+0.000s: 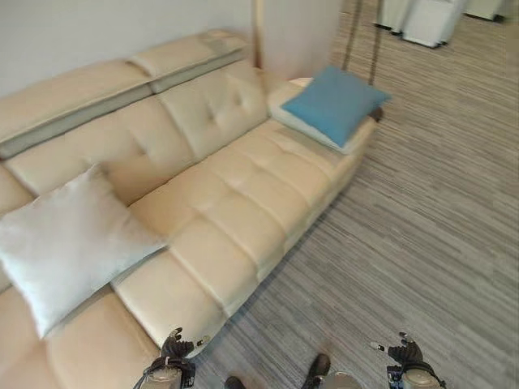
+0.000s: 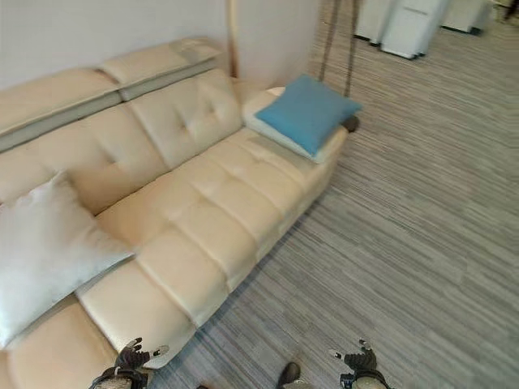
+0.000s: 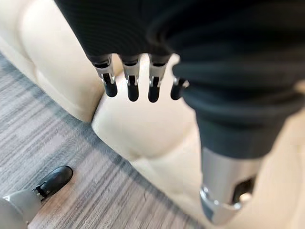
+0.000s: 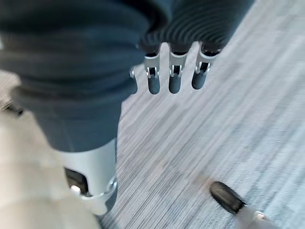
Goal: Pick up all the scattered cushions and arrange them neatly on the sofa.
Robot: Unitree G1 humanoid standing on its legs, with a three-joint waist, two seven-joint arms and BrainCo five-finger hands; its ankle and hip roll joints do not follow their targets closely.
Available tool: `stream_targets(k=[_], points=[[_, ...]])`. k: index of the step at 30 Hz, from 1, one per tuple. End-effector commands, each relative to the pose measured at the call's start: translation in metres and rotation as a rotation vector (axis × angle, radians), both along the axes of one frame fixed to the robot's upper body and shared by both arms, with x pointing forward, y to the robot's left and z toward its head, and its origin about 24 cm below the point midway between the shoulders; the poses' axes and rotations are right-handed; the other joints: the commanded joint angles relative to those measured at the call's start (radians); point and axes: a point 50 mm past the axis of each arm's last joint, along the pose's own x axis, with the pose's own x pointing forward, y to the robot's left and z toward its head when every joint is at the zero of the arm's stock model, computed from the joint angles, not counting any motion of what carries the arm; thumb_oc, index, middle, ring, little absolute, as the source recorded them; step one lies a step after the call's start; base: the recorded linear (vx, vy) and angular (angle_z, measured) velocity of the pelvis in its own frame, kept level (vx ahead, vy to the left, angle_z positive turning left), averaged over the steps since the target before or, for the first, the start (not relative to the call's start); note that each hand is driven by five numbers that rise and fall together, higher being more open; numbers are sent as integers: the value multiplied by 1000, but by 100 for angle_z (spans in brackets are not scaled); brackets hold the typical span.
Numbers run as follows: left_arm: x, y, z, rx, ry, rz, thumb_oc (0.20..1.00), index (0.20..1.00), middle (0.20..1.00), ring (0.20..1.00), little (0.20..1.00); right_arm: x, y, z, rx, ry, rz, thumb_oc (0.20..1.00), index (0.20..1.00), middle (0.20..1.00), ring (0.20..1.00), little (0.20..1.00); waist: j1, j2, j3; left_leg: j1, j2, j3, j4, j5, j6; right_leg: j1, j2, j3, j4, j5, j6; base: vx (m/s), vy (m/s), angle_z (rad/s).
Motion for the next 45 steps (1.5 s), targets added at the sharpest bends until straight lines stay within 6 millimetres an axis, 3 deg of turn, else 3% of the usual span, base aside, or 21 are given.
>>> stream_targets(k=[1, 5, 10, 12, 13, 15, 18, 20, 24, 27, 28, 30, 32, 33, 34, 36, 37, 38, 40, 43, 45], points=[[25, -8, 10, 15, -75, -74, 1000, 1000, 1000, 1000, 1000, 9, -12, 7, -22, -46, -46, 1000, 1000, 1000, 1000, 1000, 4, -2, 11, 63, -79, -35, 1, -108, -4, 27, 13, 87, -54, -23, 36, 148, -207, -8], [35, -25, 12, -20, -104, -131, 1000, 1000, 1000, 1000, 1000, 6, -16, 8, -19, -52, -65, 1000, 1000, 1000, 1000, 1000, -25, 22, 5, 72, -64, -21, 12, -90, -30, 50, 44, 133, -80, -53, 15, 145, -240, -28], [44, -34, 19, -48, -151, -174, 1000, 1000, 1000, 1000, 1000, 5, -20, 10, -34, -52, -46, 1000, 1000, 1000, 1000, 1000, -32, 13, 30, 10, 14, -42, 261, -72, -88, 94, 78, 176, -110, -105, -34, 125, -289, -3], [44, -35, 21, -59, -171, -163, 1000, 1000, 1000, 1000, 1000, 12, -23, 14, -53, -64, -13, 1000, 1000, 1000, 1000, 1000, -9, 10, 42, -38, -4, -174, 349, -50, -89, 104, 96, 221, -111, -124, -55, 104, -159, -28], [44, -35, 21, -59, -171, -163, 1000, 1000, 1000, 1000, 1000, 12, -23, 14, -53, -64, -13, 1000, 1000, 1000, 1000, 1000, -9, 10, 42, -39, -4, -174, 349, -50, -89, 103, 96, 220, -111, -124, -55, 75, -91, -52], [41, -32, 21, -63, -178, -138, 1000, 1000, 1000, 1000, 1000, 20, -22, 18, -62, -83, 23, 1000, 1000, 1000, 1000, 1000, 22, -2, 47, -94, -67, -335, 313, -96, -45, 99, 99, 293, -111, -123, -53, 126, -88, -90], [37, -29, 21, -62, -176, -112, 1000, 1000, 1000, 1000, 1000, 21, -22, 18, -64, -80, 26, 1000, 1000, 1000, 1000, 1000, 38, -14, 43, -120, -77, -406, 242, -104, -29, 96, 97, 330, -110, -123, -47, 133, -64, -111], [34, -25, 20, -54, -174, -87, 1000, 1000, 1000, 1000, 1000, 22, -24, 18, -70, -78, 29, 1000, 1000, 1000, 1000, 1000, 58, -17, 41, -172, -105, -540, 122, -8, -32, 99, 106, 362, -114, -121, -61, 154, -21, -37], [32, -23, 18, -46, -154, -78, 1000, 1000, 1000, 1000, 1000, 21, -27, 19, -77, -73, 19, 1000, 1000, 1000, 1000, 1000, 65, 0, 50, -220, -115, -615, 1, 80, -63, 127, 125, 395, -114, -139, -71, 147, 24, -41], [28, -21, 15, -27, -129, -70, 1000, 1000, 1000, 1000, 1000, 23, -26, 18, -73, -70, 19, 1000, 1000, 1000, 1000, 1000, 73, 11, 56, -265, -132, -649, 1, 96, -82, 153, 139, 438, -114, -155, -69, 279, 130, -33], [24, -18, 13, -23, -123, -57, 1000, 1000, 1000, 1000, 1000, 25, -22, 17, -63, -73, 29, 1000, 1000, 1000, 1000, 1000, 81, 11, 51, -242, -135, -662, 1, 81, -66, 165, 143, 473, -114, -165, -64, 212, 115, -27], [22, -19, 11, -22, -110, -59, 1000, 1000, 1000, 1000, 1000, 24, -20, 16, -56, -70, 28, 1000, 1000, 1000, 1000, 1000, 83, 11, 40, -236, -135, -674, 1, 87, -64, 172, 142, 483, -114, -171, -59, 279, 161, -84], [21, -21, 6, -6, -74, -93, 1000, 1000, 1000, 1000, 1000, 20, -15, 10, -23, -53, 0, 1000, 1000, 1000, 1000, 1000, 75, -1, 16, -209, -151, -653, 1, 69, -34, 186, 115, 517, -96, -190, -48, 583, 366, -100], [27, -21, 9, 19, -77, -145, 1000, 1000, 1000, 1000, 1000, 13, -12, 3, 7, -18, -30, 1000, 1000, 1000, 1000, 1000, 66, -11, 1, -174, -162, -617, 1, 33, 7, 161, 92, 554, -10, -193, -27, 459, 302, -35], [27, -21, 9, 19, -77, -145, 1000, 1000, 1000, 1000, 1000, 12, -12, 3, 7, -18, -30, 1000, 1000, 1000, 1000, 1000, 68, -11, 1, -174, -162, -615, 1, 32, 7, 159, 91, 556, -7, -195, -26, 510, 360, -30], [36, -18, 16, 26, -112, -160, 1000, 1000, 1000, 1000, 1000, 6, -9, -1, 27, 6, -37, 1000, 1000, 1000, 1000, 1000, 59, -7, 7, -130, -169, -593, 1, -1, 42, 72, 79, 573, 197, -162, -3, 249, 205, -56], [36, -18, 16, 26, -112, -160, 1000, 1000, 1000, 1000, 1000, 6, -9, -1, 27, 6, -37, 1000, 1000, 1000, 1000, 1000, 62, -8, 6, -131, -170, -590, 1, -1, 42, 66, 78, 576, 206, -165, -2, 143, 197, -61], [43, -16, 20, 27, -138, -157, 1000, 1000, 1000, 1000, 1000, 8, -9, -2, 30, 10, -33, 1000, 1000, 1000, 1000, 1000, 55, -4, 34, -106, -173, -571, 1, -15, 63, -18, 56, 566, 362, -82, 11, 61, 122, -55], [45, -17, 21, 22, -143, -153, 1000, 1000, 1000, 1000, 1000, 5, -9, -3, 38, 21, -46, 1000, 1000, 1000, 1000, 1000, 57, 6, 46, -84, -171, -553, 1, -34, 72, -57, 30, 527, 445, -62, 4, 169, 184, -40], [48, -17, 22, 24, -146, -155, 1000, 1000, 1000, 1000, 1000, 4, -8, -4, 44, 30, -40, 1000, 1000, 1000, 1000, 1000, 57, 11, 57, -58, -163, -536, 1, -51, 66, -117, 42, 493, 427, -101, -8, 175, 96, -7], [51, -17, 22, 16, -146, -153, 1000, 1000, 1000, 1000, 1000, 2, -11, -5, 50, 41, -51, 1000, 1000, 1000, 1000, 1000, 59, 13, 70, -31, -153, -519, 1, -69, 54, -129, 71, 446, 252, -110, -12, 289, -24, -35]])
